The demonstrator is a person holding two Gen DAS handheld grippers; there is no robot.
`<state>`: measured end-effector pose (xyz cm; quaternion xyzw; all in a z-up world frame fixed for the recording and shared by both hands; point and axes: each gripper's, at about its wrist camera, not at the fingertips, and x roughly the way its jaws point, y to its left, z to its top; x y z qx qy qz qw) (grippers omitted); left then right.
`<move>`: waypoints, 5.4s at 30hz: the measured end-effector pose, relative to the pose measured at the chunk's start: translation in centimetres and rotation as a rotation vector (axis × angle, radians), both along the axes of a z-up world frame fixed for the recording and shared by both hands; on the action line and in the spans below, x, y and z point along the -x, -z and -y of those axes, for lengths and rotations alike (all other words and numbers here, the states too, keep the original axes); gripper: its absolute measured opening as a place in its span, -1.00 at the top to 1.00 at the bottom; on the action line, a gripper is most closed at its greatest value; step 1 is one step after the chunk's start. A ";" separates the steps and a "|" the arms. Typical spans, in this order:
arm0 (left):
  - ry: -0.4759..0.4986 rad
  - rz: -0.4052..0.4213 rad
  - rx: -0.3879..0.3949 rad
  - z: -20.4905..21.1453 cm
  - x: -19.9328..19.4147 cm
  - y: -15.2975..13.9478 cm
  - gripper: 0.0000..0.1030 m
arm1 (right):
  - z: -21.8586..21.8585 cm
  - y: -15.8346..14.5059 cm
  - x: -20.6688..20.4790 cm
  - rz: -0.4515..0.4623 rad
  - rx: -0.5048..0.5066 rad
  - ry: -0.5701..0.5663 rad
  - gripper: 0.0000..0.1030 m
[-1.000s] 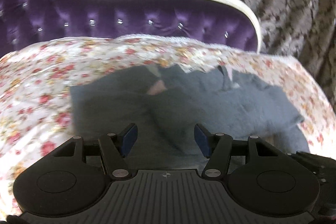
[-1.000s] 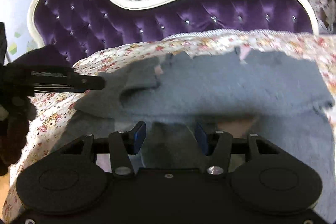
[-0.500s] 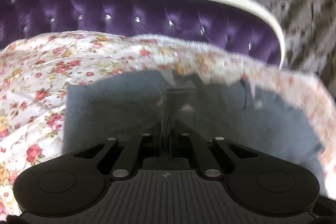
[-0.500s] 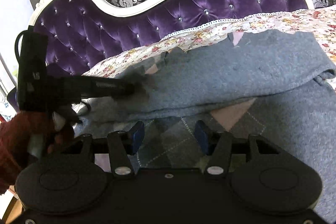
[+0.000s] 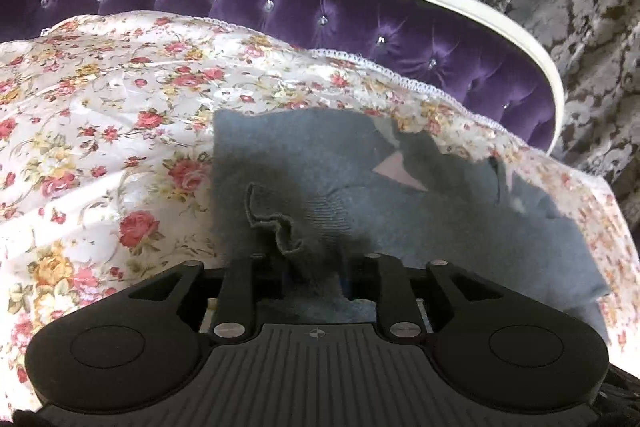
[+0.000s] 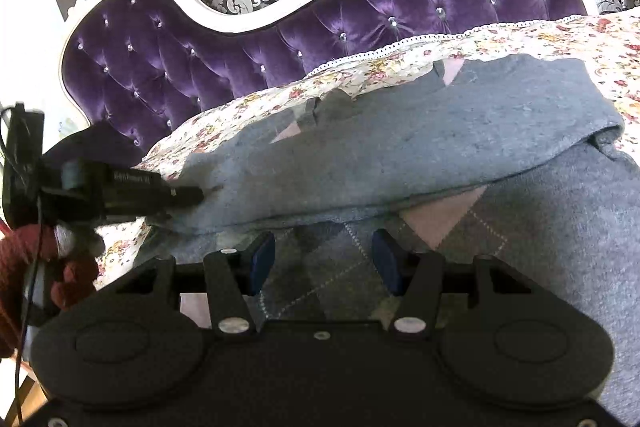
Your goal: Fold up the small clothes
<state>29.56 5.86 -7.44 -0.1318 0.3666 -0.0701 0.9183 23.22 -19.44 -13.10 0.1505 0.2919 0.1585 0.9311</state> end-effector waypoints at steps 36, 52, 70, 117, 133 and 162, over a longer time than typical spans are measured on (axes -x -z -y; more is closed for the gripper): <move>0.131 0.157 -0.259 4.6 2.2 1.7 0.01 | 16.0 -0.9 0.6 -0.045 -0.183 0.532 -0.22; 0.123 0.170 -0.244 4.6 2.4 2.0 0.00 | 13.7 -3.1 -9.1 -0.042 0.093 0.375 -0.21; 0.123 0.180 -0.226 4.3 2.4 1.8 0.00 | 10.3 -5.2 -9.3 0.040 0.338 0.413 0.15; 0.183 0.168 -0.173 3.9 2.1 1.5 -0.36 | 2.4 -6.4 -7.0 0.069 0.163 0.073 -0.18; 0.000 0.091 -0.105 -3.5 6.9 -1.7 -0.36 | 6.7 -6.1 11.6 0.075 0.051 0.230 -0.34; 0.133 -0.084 0.075 -2.6 24.7 0.1 -0.36 | 6.9 -1.5 21.9 -0.093 -0.026 0.267 -0.40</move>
